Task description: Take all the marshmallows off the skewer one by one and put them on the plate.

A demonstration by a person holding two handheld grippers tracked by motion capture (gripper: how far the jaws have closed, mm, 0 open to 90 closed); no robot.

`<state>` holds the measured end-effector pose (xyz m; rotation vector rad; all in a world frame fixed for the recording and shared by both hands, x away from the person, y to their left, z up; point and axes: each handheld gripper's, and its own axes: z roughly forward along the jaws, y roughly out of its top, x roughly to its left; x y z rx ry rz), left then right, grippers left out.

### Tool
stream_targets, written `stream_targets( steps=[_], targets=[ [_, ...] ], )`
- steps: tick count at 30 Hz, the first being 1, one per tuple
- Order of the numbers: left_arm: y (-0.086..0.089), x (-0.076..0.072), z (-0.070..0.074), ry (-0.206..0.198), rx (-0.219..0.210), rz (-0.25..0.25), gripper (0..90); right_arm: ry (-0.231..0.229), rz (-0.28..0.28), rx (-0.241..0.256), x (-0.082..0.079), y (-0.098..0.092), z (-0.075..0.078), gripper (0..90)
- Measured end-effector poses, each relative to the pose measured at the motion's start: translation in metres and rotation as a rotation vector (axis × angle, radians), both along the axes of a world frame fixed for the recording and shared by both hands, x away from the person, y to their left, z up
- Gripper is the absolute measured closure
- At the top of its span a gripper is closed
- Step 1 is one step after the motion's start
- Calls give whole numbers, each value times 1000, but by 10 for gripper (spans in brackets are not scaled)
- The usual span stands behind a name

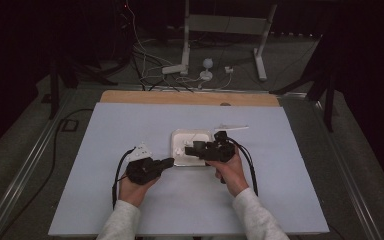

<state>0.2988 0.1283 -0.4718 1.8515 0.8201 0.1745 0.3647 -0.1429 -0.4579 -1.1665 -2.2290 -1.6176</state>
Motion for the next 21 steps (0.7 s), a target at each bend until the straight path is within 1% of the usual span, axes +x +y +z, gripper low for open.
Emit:
stream_targets(
  steps=[3, 5, 6, 7, 8, 9, 12, 13, 14, 16, 17, 21],
  targets=[
    [-1, -1, 0, -8, -9, -10, 900, 21, 7, 18, 1, 2, -2, 437],
    [-2, -1, 0, -10, -10, -12, 900, 27, 6, 20, 2, 3, -2, 443],
    [-2, -1, 0, -11, -12, -14, 900, 40, 11, 42, 2, 3, -2, 486],
    [-2, -1, 0, -11, -12, -14, 900, 45, 14, 52, 2, 3, -2, 524],
    [-2, -1, 0, -10, -11, -15, 900, 51, 20, 64, 2, 2, -2, 524],
    [-2, -1, 0, -11, -11, -17, 900, 51, 20, 64, 2, 2, -2, 565],
    [-2, -1, 0, -16, -17, -20, 900, 69, 25, 94, 3, 2, -3, 612],
    [-2, -2, 0, -17, -18, -26, 900, 75, 21, 104, 3, 2, -2, 629],
    [-2, -2, 0, -20, -15, -30, 900, 80, 9, 127, 3, 0, -2, 661],
    [-3, -2, 0, -22, -12, -32, 900, 80, 3, 133, 3, -1, -2, 669],
    [-4, -2, 0, -21, -9, -32, 900, 74, -7, 131, 3, -1, 0, 686],
    [-3, -2, 0, -24, -6, -38, 900, 63, -14, 132, 3, -3, 1, 705]
  ],
)
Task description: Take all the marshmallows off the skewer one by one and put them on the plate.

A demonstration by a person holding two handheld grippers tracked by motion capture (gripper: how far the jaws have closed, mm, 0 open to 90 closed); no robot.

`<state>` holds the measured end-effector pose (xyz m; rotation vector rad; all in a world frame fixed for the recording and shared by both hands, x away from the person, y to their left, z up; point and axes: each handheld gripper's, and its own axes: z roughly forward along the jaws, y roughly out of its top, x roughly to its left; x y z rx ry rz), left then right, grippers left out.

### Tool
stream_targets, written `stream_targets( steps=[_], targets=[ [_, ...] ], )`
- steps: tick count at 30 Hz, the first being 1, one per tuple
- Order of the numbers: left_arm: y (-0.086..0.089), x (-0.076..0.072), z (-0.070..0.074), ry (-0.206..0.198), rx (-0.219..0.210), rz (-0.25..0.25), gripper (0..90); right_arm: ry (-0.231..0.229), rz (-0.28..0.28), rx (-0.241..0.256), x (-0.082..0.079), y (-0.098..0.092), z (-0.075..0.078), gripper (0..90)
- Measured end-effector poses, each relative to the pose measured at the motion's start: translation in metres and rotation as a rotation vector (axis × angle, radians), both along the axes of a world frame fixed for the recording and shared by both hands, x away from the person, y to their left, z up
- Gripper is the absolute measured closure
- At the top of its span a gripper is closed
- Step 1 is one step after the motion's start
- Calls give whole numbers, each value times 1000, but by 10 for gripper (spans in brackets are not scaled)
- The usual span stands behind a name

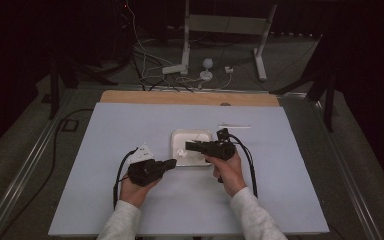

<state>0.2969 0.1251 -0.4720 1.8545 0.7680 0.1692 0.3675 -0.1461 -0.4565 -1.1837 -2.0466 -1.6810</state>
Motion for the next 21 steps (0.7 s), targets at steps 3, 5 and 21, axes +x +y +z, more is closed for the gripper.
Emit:
stream_targets(
  steps=[3, 5, 21],
  targets=[
    [0, -1, -1, -2, 28, -2, 900, -6, -46, 28, 1, -7, 3, 717],
    [2, 0, -1, -1, 21, -4, 900, -3, -60, 49, 3, -11, 5, 719],
    [3, 0, -2, -4, 73, 5, 900, -56, -144, 44, 10, -34, 20, 720]
  ],
)
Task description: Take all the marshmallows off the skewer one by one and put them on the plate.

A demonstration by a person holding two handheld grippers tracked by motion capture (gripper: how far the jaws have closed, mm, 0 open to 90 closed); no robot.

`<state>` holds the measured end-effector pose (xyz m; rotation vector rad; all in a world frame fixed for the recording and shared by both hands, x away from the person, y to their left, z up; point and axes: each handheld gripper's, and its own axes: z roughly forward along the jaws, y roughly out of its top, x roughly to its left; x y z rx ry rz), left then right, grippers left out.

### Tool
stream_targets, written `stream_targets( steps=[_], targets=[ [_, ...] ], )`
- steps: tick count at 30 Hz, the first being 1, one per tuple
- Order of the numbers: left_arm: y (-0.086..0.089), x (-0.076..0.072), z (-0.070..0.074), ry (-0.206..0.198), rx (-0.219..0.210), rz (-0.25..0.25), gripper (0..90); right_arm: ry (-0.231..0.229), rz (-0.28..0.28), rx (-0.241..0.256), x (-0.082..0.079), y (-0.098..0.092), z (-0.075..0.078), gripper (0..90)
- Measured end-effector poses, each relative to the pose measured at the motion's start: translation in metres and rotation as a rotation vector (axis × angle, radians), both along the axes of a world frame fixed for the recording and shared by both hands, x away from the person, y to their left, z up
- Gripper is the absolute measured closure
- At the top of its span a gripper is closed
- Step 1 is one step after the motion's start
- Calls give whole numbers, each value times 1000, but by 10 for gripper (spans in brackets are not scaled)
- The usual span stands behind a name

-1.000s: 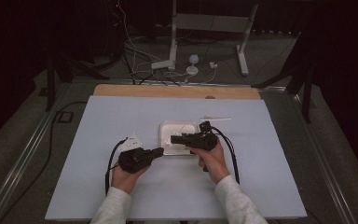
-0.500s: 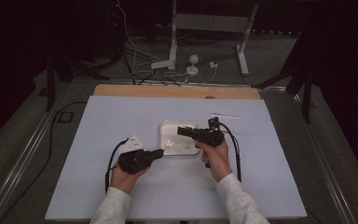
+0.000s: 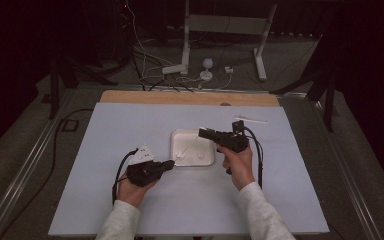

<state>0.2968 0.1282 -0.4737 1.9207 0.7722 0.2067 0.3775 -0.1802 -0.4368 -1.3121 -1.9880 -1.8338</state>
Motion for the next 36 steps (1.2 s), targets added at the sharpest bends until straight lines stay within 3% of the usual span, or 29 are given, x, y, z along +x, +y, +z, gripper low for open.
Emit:
stream_targets(
  steps=[3, 8, 9, 10, 16, 25, 36],
  targets=[
    [3, 2, 0, 5, -32, 17, 900, -20, -6, -51, -1, -3, 2, 715],
    [5, 2, 1, 13, -30, 43, 900, -32, -8, -106, -1, -2, 0, 707],
    [5, 3, 1, 13, -32, 47, 900, -38, -9, -147, -2, 0, -1, 702],
    [5, 3, 1, 13, -34, 49, 900, -38, -9, -147, -2, 0, -1, 702],
    [6, 3, 1, 16, -40, 59, 900, -46, -22, -268, -1, 6, -8, 692],
    [6, 4, 0, 17, -40, 64, 900, -15, -40, -370, 4, 6, -22, 691],
    [6, 4, 0, 19, -42, 65, 900, -4, -44, -436, 8, 9, -32, 692]
  ],
)
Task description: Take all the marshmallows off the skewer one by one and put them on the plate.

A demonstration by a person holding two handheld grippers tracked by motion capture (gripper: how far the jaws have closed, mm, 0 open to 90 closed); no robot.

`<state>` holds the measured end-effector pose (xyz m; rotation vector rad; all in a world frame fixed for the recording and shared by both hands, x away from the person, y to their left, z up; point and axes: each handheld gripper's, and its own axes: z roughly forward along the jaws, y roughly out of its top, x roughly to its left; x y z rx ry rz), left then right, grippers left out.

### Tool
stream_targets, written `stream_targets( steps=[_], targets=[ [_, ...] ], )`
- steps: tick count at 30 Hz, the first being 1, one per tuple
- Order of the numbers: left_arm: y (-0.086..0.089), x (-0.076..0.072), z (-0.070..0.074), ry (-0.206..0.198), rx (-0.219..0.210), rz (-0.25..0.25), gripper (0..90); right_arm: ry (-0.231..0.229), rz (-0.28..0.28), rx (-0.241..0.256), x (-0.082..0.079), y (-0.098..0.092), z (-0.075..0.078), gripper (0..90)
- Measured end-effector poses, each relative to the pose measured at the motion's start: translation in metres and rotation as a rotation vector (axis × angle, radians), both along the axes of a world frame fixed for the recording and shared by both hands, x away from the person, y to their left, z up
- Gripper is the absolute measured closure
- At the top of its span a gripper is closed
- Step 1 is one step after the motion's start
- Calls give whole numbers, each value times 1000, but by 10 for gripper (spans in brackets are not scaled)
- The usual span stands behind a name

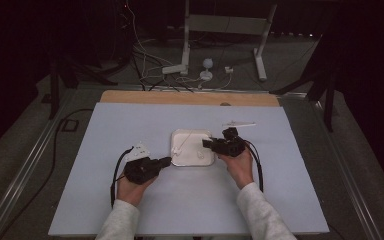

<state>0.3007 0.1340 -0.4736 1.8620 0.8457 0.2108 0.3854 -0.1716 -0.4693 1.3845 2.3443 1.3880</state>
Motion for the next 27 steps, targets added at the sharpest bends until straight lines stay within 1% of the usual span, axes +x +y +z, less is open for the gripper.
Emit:
stream_targets(
  steps=[4, 5, 7, 8, 9, 10, 11, 13, 18, 19, 20, 25, 26, 27],
  targets=[
    [0, 0, 0, 0, -1, 2, 900, 9, -7, -19, 3, 1, -4, 683],
    [0, 0, 0, 0, -1, 3, 900, 11, -13, -28, 3, 2, -5, 646],
    [1, 0, 0, 0, -2, 4, 900, 16, -36, -40, 5, 2, -7, 456],
    [1, 0, 0, 0, -2, 4, 900, 28, -43, -41, 6, 2, -7, 399],
    [1, 0, 0, 0, -4, 5, 900, 17, -47, -47, 6, 2, -7, 303],
    [1, 0, 0, 0, -6, 7, 900, 17, -47, -47, 6, 2, -7, 303],
    [1, 0, 0, 1, -5, 8, 900, 13, -47, -49, 5, 2, -7, 274],
    [1, 0, 0, 1, -5, 10, 900, 16, -31, -16, 2, 1, -3, 223],
    [0, 0, 0, 0, -3, 10, 900, 8, 5, 17, -3, 4, 2, 187],
    [0, 0, 0, 1, -3, 10, 900, 12, 24, 33, -6, 6, 4, 184],
    [0, 0, 0, 2, -3, 11, 900, 12, 24, 33, -6, 6, 4, 184],
    [-1, 0, 0, 1, -3, 11, 900, 10, 73, 81, -14, 14, 9, 186],
    [-1, 0, 0, 1, -3, 11, 900, 10, 73, 81, -14, 14, 9, 186],
    [-1, 0, 0, 0, -4, 12, 900, 12, 85, 88, -16, 16, 10, 187]
  ],
)
